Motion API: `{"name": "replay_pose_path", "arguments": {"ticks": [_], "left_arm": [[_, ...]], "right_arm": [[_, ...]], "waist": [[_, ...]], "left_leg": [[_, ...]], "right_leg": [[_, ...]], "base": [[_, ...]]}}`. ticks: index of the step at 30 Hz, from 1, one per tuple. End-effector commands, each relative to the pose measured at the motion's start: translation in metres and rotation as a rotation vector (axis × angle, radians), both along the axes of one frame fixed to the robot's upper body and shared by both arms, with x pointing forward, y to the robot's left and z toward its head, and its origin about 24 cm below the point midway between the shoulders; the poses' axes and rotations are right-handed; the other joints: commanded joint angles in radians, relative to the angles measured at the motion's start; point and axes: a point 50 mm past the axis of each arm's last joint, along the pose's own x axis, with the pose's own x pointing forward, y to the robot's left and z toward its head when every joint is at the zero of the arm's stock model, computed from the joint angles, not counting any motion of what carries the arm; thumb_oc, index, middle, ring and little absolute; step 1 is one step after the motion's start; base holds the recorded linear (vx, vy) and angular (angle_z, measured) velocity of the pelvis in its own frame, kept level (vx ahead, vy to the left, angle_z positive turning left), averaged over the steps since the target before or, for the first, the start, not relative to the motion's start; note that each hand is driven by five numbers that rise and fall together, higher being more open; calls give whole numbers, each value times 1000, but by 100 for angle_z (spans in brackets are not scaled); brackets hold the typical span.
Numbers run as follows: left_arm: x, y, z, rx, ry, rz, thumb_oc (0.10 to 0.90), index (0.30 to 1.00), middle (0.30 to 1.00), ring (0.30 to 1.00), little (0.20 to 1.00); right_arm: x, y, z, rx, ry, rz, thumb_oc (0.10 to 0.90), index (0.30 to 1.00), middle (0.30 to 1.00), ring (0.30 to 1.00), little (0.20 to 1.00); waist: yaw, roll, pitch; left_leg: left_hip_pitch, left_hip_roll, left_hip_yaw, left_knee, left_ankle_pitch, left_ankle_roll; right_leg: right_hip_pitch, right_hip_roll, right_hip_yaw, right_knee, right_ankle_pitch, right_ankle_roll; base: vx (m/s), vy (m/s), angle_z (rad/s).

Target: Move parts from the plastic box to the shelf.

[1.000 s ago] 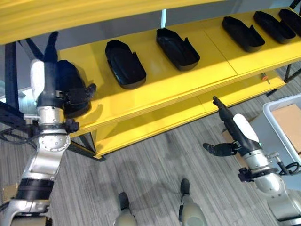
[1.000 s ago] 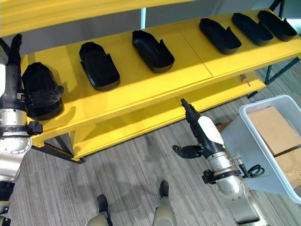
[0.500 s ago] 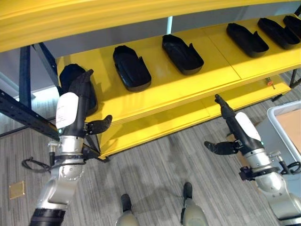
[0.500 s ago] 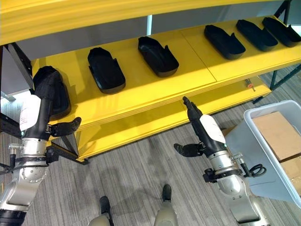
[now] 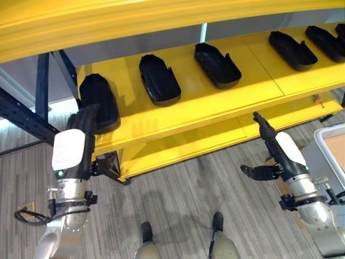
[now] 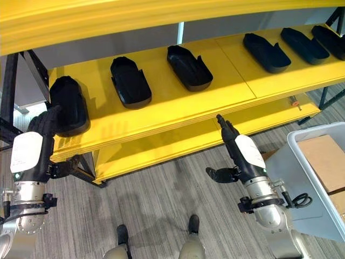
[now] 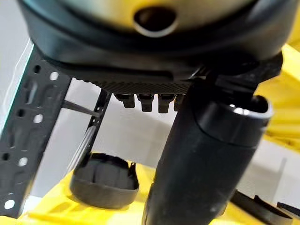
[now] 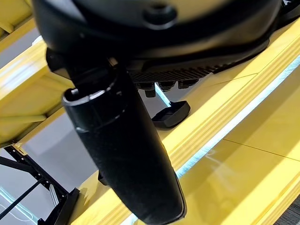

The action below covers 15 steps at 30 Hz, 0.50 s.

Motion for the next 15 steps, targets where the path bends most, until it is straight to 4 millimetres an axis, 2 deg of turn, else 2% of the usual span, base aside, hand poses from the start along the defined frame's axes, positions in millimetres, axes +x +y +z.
{"name": "replay_pose_path", "arguments": {"ticks": [1,10,15], "left_arm": [[5,6,39,127,-194,21,900,1000,1000,1000,1000],[11,4,19,141,-96,18,900,1000,1000,1000,1000],[16,5,16,149,-85,24,900,1000,1000,1000,1000]], "right_arm": [[-2,3,50,-6,-286,6,900,1000,1000,1000,1000],[-2,4,50,-2,-299,1,900,1000,1000,1000,1000],[0,4,50,-6,-301,3,900,1000,1000,1000,1000]], "waist": [[0,-42,-41],[2,-51,-27],[3,-54,-19]], "left_leg": [[20,-28,-11,24,-65,60],[8,-20,-20,30,-60,58],[4,-19,-20,31,-57,57]], "right_leg": [[64,30,-37,45,-81,-5],[55,36,-44,57,-89,-9],[49,38,-46,60,-89,-11]], "base": [[0,0,0],[-2,-4,0],[0,0,0]]}}
